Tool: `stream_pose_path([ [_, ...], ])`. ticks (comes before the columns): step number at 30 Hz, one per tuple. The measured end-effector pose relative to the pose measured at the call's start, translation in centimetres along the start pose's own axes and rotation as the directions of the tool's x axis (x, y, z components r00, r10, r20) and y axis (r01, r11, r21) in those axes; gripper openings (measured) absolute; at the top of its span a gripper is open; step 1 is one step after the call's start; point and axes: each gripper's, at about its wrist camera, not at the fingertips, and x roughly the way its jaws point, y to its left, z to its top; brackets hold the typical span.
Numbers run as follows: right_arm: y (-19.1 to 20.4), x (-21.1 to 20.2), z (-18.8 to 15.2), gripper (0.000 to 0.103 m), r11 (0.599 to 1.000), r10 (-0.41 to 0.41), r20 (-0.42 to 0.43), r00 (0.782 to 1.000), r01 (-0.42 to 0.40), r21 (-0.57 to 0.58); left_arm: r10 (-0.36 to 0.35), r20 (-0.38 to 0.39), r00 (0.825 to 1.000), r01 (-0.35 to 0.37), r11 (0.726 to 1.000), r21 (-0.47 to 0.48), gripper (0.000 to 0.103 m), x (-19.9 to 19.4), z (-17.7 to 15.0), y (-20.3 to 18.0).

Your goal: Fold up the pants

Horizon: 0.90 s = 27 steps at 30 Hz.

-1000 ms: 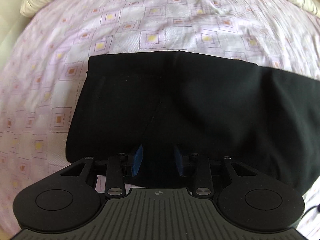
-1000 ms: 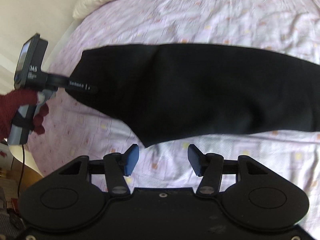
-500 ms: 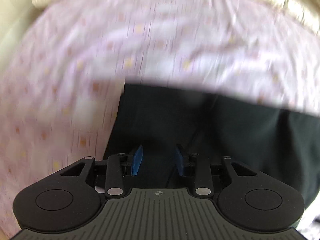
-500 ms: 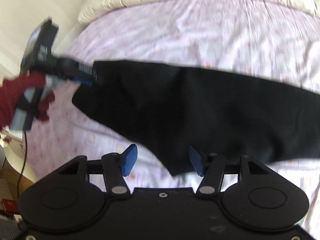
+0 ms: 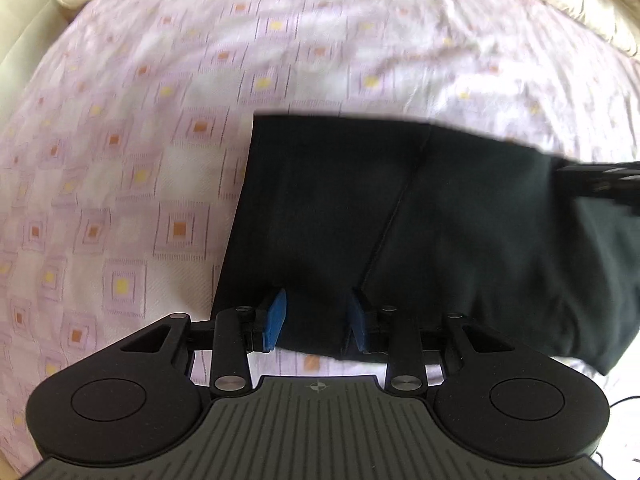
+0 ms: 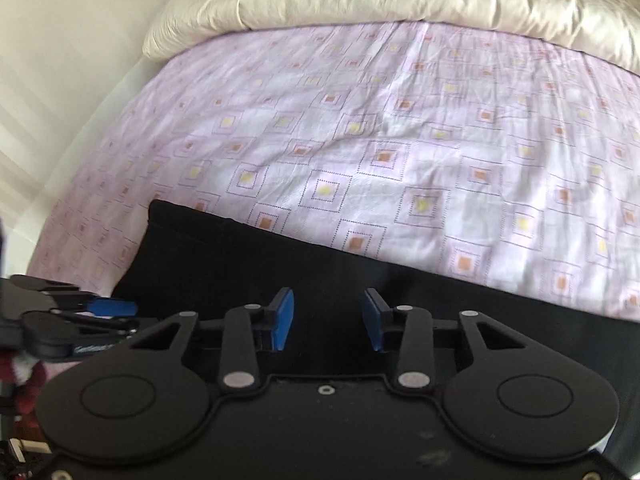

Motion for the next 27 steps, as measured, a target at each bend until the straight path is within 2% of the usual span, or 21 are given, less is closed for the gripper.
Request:
stream_pose_path([
  [6, 1.0, 5.4, 0.7, 0.042, 0.998, -0.04, -0.151, 0.988, 0.034, -0.044, -0.045, 0.095, 0.994, 0.048, 0.998, -0.03, 0.034, -1.4, 2.7, -0.4],
  [7, 1.5, 6.0, 1.0, 0.044, 0.996, -0.05, -0.133, 0.99, 0.04, -0.073, -0.05, 0.101, 0.994, 0.054, 0.998, -0.036, 0.034, -1.3, 3.4, -0.5],
  [11, 2.8, 6.7, 1.4, 0.059, 0.988, -0.069, -0.159, 0.985, 0.045, -0.149, -0.038, 0.123, 0.992, 0.046, 0.997, -0.061, 0.034, -0.1, 5.5, -0.5],
  [13, 2.5, 6.3, 1.3, 0.06, 0.989, -0.063, -0.156, 0.986, 0.04, -0.144, -0.002, 0.101, 0.995, 0.01, 0.997, -0.079, 0.034, 1.6, 6.1, -0.3],
  [14, 2.3, 5.7, 1.2, 0.059, 0.993, -0.042, -0.151, 0.988, 0.024, -0.118, 0.017, 0.068, 0.998, -0.011, 0.996, -0.085, 0.033, 2.7, 6.2, 0.0],
  [15, 1.9, 5.1, 1.0, 0.055, 0.996, -0.015, -0.142, 0.99, 0.003, -0.084, 0.003, 0.056, 0.998, 0.002, 0.997, -0.082, 0.034, 3.4, 6.1, 0.3],
  [16, 1.5, 4.0, 0.7, 0.054, 0.999, 0.005, -0.131, 0.991, -0.011, -0.047, -0.001, 0.069, 0.998, 0.006, 0.998, -0.07, 0.034, 3.5, 6.0, 0.4],
  [21, -0.8, -2.0, -2.4, 0.054, 0.996, 0.052, -0.031, 0.998, -0.049, 0.069, 0.054, 0.038, 0.998, -0.055, 0.998, 0.025, 0.033, 2.4, 6.0, -1.4],
  [24, -2.1, -5.4, -5.5, 0.054, 0.991, 0.067, -0.001, 0.998, -0.066, 0.116, -0.016, 0.064, 0.998, 0.014, 1.0, 0.028, 0.033, 0.5, 4.5, -2.7],
  [27, -2.7, -7.9, -8.9, 0.054, 0.99, 0.052, -0.014, 0.999, -0.05, 0.129, -0.086, 0.065, 0.994, 0.08, 0.994, 0.077, 0.034, -0.9, 2.2, -5.7],
])
